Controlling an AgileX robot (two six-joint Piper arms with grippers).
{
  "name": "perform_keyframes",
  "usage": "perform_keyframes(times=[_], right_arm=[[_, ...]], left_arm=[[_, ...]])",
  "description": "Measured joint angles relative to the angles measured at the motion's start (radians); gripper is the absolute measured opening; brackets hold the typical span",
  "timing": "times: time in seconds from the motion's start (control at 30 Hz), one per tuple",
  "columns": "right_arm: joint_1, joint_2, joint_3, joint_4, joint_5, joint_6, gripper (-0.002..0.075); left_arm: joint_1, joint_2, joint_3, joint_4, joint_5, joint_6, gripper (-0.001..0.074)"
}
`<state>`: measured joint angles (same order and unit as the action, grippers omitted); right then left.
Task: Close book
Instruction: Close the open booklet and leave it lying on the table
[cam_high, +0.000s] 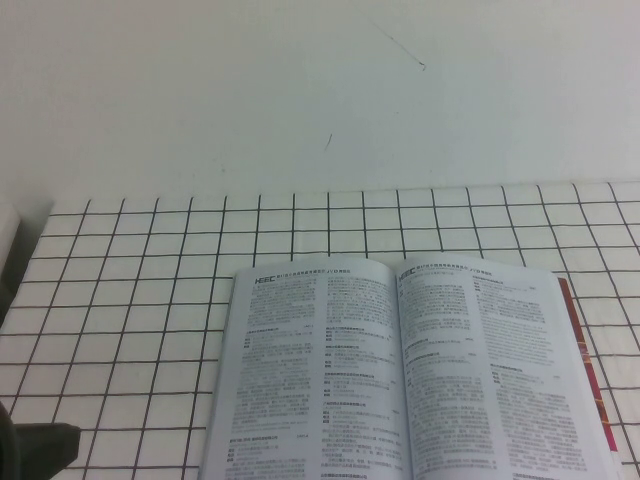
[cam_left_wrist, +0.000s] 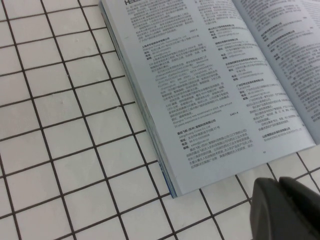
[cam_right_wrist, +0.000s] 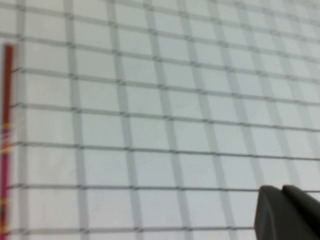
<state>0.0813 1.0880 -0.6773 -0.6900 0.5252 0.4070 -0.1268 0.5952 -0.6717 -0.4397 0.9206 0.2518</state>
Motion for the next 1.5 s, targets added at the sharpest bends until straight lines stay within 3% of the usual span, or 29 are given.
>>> perform_keyframes(times=[0.1, 0.23, 0.33, 0.57, 0.8, 0.9, 1.07, 1.13, 1.33, 1.5], right_arm=[[0.05, 0.034, -0.043, 0.431, 0.053, -0.353, -0.0003], [0.129, 0.052, -0.062, 0.88, 0.061, -0.801, -0.0003], [0.166, 0.06, -0.064, 1.169, 0.056, -1.012, -0.0003], [0.176, 0.172, -0.08, 1.534, 0.056, -1.247, -0.0003], [0.176, 0.287, -0.081, 1.798, 0.13, -1.556, -0.0003], [0.177, 0.313, -0.082, 1.848, 0.179, -1.656, -0.0003], [0.203, 0.338, -0.117, 1.822, 0.183, -1.664, -0.0003], [0.244, 0.342, -0.15, 1.721, 0.164, -1.578, -0.0003], [0.415, 0.397, -0.303, 1.181, 0.154, -1.091, -0.0003], [0.438, 0.52, -0.379, 1.032, 0.149, -0.944, -0.0003]], left_arm=[[0.0, 0.007, 0.0, 0.0, -0.017, 0.0, -0.0004], [0.0, 0.027, 0.0, 0.0, -0.051, 0.0, -0.0004], [0.0, 0.032, 0.0, 0.0, -0.067, 0.0, -0.0004], [0.0, 0.046, 0.0, 0.04, -0.111, -0.01, -0.0004], [0.0, 0.125, 0.0, 0.044, -0.128, -0.187, -0.0004], [0.0, 0.176, 0.0, 0.035, -0.135, -0.191, -0.0004], [0.0, 0.301, 0.0, -0.027, -0.191, -0.096, -0.0004], [0.0, 0.359, 0.0, -0.05, -0.22, -0.055, -0.0004], [0.0, 0.515, 0.0, -0.137, -0.273, 0.065, -0.0004], [0.0, 0.603, 0.0, -0.247, -0.308, 0.204, -0.0004]])
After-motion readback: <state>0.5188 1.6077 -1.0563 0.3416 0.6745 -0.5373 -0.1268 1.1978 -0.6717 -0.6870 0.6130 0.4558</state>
